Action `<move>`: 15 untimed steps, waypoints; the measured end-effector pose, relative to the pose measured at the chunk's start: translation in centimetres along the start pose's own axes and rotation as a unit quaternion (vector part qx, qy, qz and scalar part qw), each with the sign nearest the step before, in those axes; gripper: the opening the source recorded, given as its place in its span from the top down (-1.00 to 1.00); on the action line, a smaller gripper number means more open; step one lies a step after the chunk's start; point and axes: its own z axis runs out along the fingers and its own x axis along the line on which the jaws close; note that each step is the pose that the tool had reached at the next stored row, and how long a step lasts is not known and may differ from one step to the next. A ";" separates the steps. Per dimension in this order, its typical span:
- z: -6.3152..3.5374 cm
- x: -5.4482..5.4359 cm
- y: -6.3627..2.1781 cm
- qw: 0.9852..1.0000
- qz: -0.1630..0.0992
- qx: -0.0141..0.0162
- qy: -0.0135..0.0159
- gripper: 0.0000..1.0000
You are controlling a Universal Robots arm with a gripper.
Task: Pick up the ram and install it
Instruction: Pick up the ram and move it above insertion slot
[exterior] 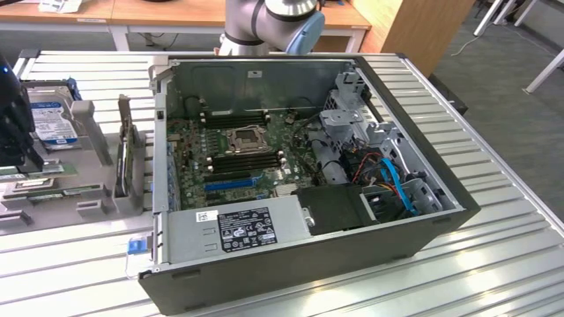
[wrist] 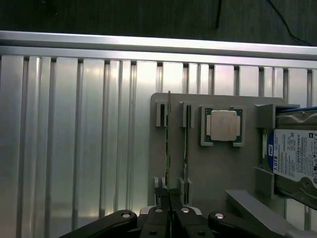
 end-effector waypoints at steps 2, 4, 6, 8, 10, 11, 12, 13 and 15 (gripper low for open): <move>-0.50 0.0 0.02 1.000 0.000 0.000 0.000 0.76; -1.01 0.0 0.03 1.000 0.000 0.000 0.000 0.76; -1.45 -0.1 0.05 1.000 0.000 0.000 0.000 0.76; -1.88 -0.1 0.06 1.000 0.000 0.000 0.000 0.76; -2.28 -0.1 0.07 1.000 0.000 0.000 0.000 0.76; -2.47 -0.1 0.08 1.000 0.000 0.000 0.000 0.76; -2.67 -0.1 0.09 1.000 0.000 0.000 0.000 0.76; -2.88 -0.1 0.09 1.000 0.000 0.000 0.000 0.76; -3.32 -0.1 0.11 1.000 0.000 0.000 0.000 0.76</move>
